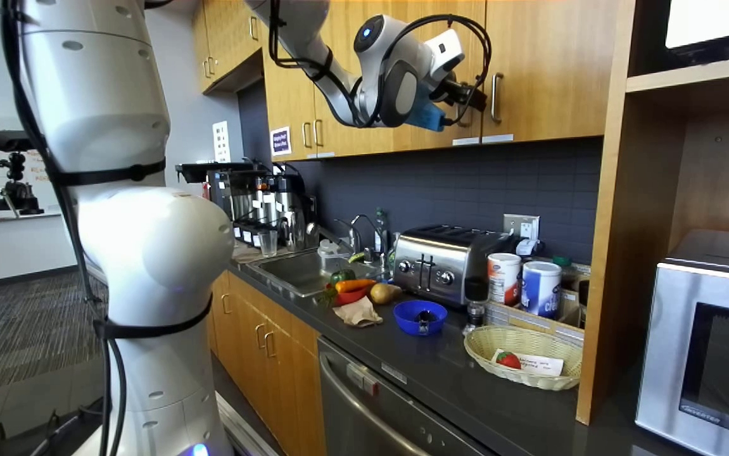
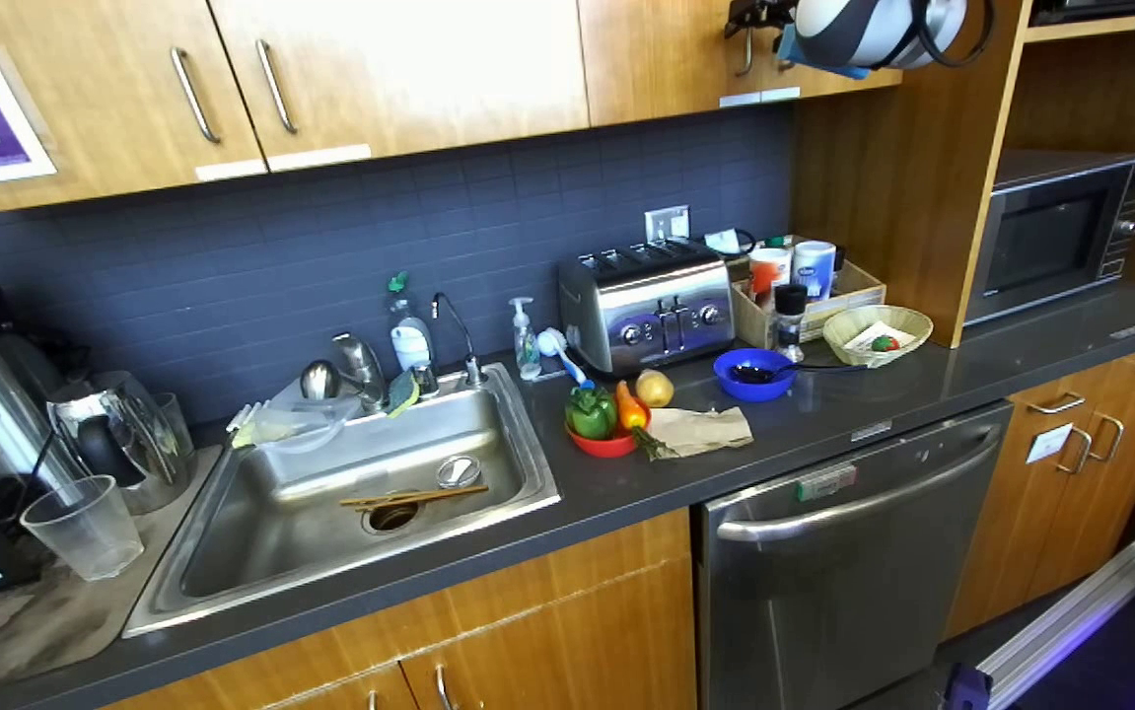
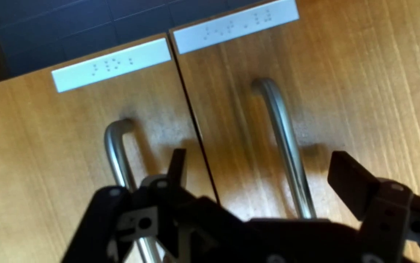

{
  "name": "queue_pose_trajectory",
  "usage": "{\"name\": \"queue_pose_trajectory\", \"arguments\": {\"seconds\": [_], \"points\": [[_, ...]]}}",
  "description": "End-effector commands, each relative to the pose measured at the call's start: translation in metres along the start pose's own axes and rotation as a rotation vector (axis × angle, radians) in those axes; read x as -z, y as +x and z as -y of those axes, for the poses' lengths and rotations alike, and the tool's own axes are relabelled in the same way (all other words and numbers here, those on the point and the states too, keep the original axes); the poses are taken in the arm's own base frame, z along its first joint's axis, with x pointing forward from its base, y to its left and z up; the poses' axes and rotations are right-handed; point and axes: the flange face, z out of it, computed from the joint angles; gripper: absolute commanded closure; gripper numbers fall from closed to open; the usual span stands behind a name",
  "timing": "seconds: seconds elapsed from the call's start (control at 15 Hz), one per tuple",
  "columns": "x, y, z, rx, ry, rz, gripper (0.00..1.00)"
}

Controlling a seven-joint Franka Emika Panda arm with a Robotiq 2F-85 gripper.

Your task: Open the top left cabinet door

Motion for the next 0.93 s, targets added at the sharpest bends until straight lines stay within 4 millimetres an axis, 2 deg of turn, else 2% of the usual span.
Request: {"name": "queue_pose_trajectory", "arguments": {"seconds": [0.0, 0.4, 0.6, 0.73, 0.8, 0.87], "points": [[0.003, 0.006, 0.003, -0.012, 0.004, -0.013, 0.31], [0.004, 0.006, 0.007, -0.010, 0.011, -0.014, 0.78], [0.008, 0.005, 0.011, -0.004, 0.020, -0.012, 0.94], [0.010, 0.006, 0.014, 0.006, 0.021, -0.013, 1.00], [0.010, 0.005, 0.014, 0.011, 0.021, -0.014, 0.95], [0.011, 0.004, 0.011, 0.011, 0.015, -0.012, 0.95]]}}
